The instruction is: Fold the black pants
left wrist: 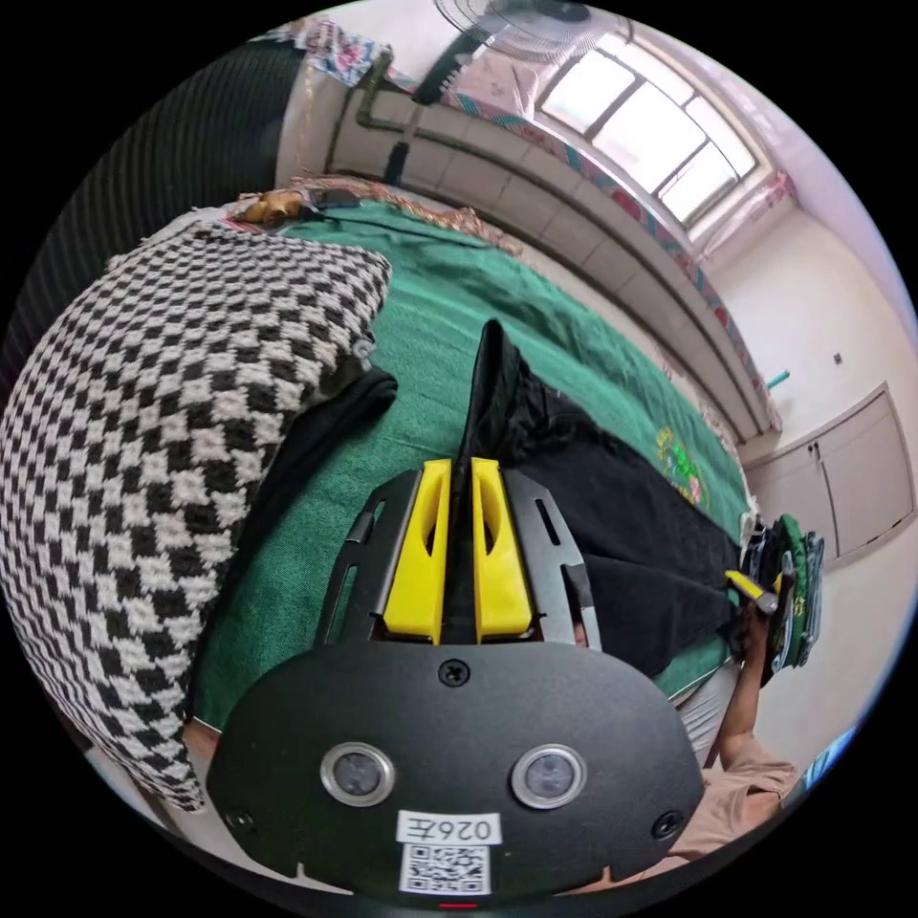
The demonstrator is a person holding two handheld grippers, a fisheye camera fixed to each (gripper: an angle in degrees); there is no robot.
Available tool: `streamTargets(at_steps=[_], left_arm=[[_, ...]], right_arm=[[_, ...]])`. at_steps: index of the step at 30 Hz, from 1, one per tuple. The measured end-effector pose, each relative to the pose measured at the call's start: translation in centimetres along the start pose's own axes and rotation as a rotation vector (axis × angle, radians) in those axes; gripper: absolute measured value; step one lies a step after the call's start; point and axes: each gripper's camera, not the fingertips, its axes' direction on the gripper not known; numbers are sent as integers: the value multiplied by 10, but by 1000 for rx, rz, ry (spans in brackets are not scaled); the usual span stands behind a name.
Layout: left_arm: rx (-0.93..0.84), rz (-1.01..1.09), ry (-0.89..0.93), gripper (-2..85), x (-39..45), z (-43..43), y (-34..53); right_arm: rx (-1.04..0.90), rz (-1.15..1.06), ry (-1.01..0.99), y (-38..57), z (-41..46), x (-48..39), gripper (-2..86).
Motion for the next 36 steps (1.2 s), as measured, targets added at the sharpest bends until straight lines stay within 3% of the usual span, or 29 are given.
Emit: streamTargets(at_steps=[2, 7, 12, 14, 16, 18, 21, 24, 28, 31, 33, 36], left_arm=[[99, -34, 48, -1, -11, -37, 15], [428, -10, 304, -9, -25, -141, 66], [886, 68, 422, -10, 7, -283, 144], [1067, 116, 440, -9, 34, -333, 179], [1194, 210, 469, -9, 68, -384, 208], [1324, 431, 553, -8, 120, -451, 244], [1476, 771, 649, 1, 185, -517, 297], [1576, 998, 669, 47, 241, -559, 346], [1400, 1088, 488, 23, 305, -596, 355], [1137, 1090, 89, 49, 354, -580, 330], [838, 1082, -172, 92, 373, -536, 288], [561, 998, -317, 94, 364, -475, 235]], right_arm=[[1, 5, 19, 10, -8, -2, -10], [71, 179, -154, 44, -37, 44, -12], [900, 387, -383, 187, -166, 87, -10], [1044, 400, -325, 231, -197, 82, -9], [1114, 388, -230, 262, -230, 72, -8], [1246, 362, -191, 301, -278, 62, -3], [1459, 313, -264, 351, -330, 55, 29], [1447, 244, -359, 373, -362, 61, 27], [1220, 189, -319, 369, -361, 69, -7], [998, 130, -158, 355, -334, 66, -11], [790, 27, -65, 336, -299, 58, -10], [532, -87, 100, 304, -245, 38, -3]])
